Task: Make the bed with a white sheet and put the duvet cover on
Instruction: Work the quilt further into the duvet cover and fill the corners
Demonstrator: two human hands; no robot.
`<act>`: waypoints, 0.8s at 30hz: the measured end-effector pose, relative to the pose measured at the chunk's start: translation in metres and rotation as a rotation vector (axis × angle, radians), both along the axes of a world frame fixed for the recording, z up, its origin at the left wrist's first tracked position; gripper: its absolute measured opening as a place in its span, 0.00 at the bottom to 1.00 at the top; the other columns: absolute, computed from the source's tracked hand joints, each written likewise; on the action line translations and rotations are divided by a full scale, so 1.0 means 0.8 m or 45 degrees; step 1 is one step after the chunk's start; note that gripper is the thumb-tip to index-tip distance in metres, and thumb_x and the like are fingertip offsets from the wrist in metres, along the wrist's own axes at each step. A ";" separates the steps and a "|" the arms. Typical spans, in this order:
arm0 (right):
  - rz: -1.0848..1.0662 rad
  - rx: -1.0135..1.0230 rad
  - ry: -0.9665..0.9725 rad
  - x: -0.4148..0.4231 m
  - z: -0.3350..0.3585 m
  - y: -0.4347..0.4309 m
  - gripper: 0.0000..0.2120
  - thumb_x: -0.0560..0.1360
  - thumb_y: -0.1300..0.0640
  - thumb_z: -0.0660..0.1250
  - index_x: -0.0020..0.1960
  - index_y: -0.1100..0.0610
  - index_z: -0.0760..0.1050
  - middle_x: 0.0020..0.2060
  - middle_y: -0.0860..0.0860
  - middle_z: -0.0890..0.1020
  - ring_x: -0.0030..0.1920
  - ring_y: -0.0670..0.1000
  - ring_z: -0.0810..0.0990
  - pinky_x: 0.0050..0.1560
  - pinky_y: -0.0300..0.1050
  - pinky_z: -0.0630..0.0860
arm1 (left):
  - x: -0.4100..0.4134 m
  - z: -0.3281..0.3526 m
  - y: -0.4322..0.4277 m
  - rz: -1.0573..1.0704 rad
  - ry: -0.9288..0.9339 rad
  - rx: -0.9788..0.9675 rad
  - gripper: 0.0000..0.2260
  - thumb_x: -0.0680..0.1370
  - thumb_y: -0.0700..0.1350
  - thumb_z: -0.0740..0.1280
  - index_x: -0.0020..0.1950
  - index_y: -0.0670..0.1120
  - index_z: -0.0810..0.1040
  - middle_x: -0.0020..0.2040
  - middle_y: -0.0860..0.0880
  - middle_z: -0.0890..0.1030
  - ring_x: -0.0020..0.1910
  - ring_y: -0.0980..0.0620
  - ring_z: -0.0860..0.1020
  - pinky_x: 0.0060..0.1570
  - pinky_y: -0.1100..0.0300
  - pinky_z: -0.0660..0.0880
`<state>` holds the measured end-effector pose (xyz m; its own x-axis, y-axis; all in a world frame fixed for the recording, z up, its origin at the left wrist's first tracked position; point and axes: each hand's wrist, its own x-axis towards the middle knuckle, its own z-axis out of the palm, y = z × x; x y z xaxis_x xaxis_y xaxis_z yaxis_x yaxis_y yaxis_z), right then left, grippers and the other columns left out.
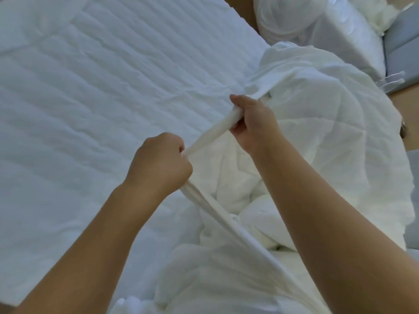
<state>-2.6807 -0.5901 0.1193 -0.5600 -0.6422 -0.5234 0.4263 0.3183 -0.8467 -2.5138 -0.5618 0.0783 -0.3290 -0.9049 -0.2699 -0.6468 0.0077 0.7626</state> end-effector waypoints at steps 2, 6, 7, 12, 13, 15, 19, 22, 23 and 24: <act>-0.033 0.009 0.000 0.017 -0.010 -0.001 0.07 0.73 0.67 0.67 0.46 0.57 0.72 0.37 0.51 0.72 0.36 0.48 0.73 0.32 0.38 0.75 | 0.009 -0.008 0.003 0.047 -0.008 -0.016 0.08 0.66 0.34 0.60 0.29 0.43 0.64 0.26 0.46 0.67 0.26 0.47 0.64 0.25 0.59 0.56; -0.084 0.137 -0.014 0.045 -0.044 0.002 0.09 0.74 0.68 0.63 0.45 0.55 0.70 0.42 0.54 0.73 0.40 0.51 0.74 0.32 0.41 0.76 | 0.020 -0.050 0.024 0.275 0.132 0.476 0.08 0.75 0.40 0.60 0.35 0.44 0.70 0.36 0.44 0.77 0.32 0.46 0.76 0.30 0.55 0.73; -0.077 0.182 -0.001 0.050 -0.053 0.006 0.09 0.75 0.68 0.63 0.45 0.55 0.70 0.43 0.55 0.73 0.42 0.52 0.75 0.33 0.42 0.77 | 0.021 -0.052 0.027 0.418 0.374 0.770 0.09 0.78 0.40 0.59 0.38 0.43 0.72 0.40 0.43 0.79 0.35 0.46 0.78 0.33 0.54 0.77; -0.055 0.165 0.026 0.074 -0.044 0.003 0.08 0.75 0.70 0.59 0.47 0.58 0.71 0.46 0.56 0.76 0.44 0.53 0.76 0.33 0.42 0.78 | 0.026 0.001 -0.008 0.835 1.431 1.560 0.09 0.79 0.34 0.56 0.49 0.37 0.76 0.41 0.42 0.79 0.37 0.48 0.79 0.39 0.59 0.79; -0.036 0.059 0.050 0.076 -0.024 -0.011 0.08 0.74 0.70 0.59 0.46 0.58 0.71 0.41 0.55 0.76 0.40 0.52 0.76 0.30 0.40 0.76 | 0.039 0.024 -0.013 0.663 1.483 1.504 0.08 0.78 0.38 0.58 0.47 0.38 0.76 0.36 0.43 0.78 0.33 0.49 0.78 0.35 0.62 0.77; 0.058 -0.154 0.175 0.086 0.028 -0.051 0.07 0.69 0.69 0.62 0.40 0.58 0.69 0.31 0.52 0.73 0.30 0.49 0.74 0.28 0.37 0.72 | 0.066 0.064 -0.031 0.307 1.480 1.229 0.15 0.72 0.46 0.66 0.50 0.36 0.81 0.42 0.43 0.80 0.39 0.47 0.79 0.43 0.58 0.74; 0.172 0.062 0.235 0.134 0.042 -0.086 0.09 0.69 0.68 0.62 0.37 0.56 0.65 0.31 0.52 0.70 0.31 0.50 0.70 0.36 0.43 0.71 | 0.119 0.071 -0.069 0.589 1.242 0.868 0.09 0.72 0.43 0.66 0.36 0.42 0.84 0.34 0.48 0.83 0.32 0.51 0.81 0.30 0.65 0.75; 0.133 0.213 0.084 0.164 -0.006 -0.077 0.10 0.72 0.70 0.58 0.38 0.56 0.68 0.35 0.51 0.71 0.36 0.50 0.71 0.42 0.47 0.72 | 0.136 0.007 -0.080 0.609 0.482 0.590 0.14 0.71 0.47 0.71 0.42 0.36 0.79 0.36 0.41 0.79 0.35 0.45 0.78 0.33 0.55 0.71; 0.077 0.222 0.072 0.168 -0.020 -0.074 0.11 0.72 0.71 0.56 0.40 0.56 0.69 0.36 0.51 0.72 0.36 0.50 0.72 0.43 0.47 0.73 | 0.140 -0.017 -0.080 0.475 0.234 0.529 0.15 0.70 0.48 0.72 0.42 0.36 0.78 0.37 0.40 0.80 0.36 0.42 0.79 0.35 0.53 0.72; -0.004 0.225 0.040 0.168 -0.032 -0.073 0.12 0.72 0.72 0.55 0.43 0.58 0.71 0.36 0.51 0.73 0.35 0.50 0.73 0.42 0.46 0.75 | 0.143 -0.038 -0.081 0.341 -0.005 0.472 0.13 0.70 0.49 0.72 0.40 0.39 0.77 0.37 0.41 0.80 0.36 0.42 0.78 0.35 0.54 0.71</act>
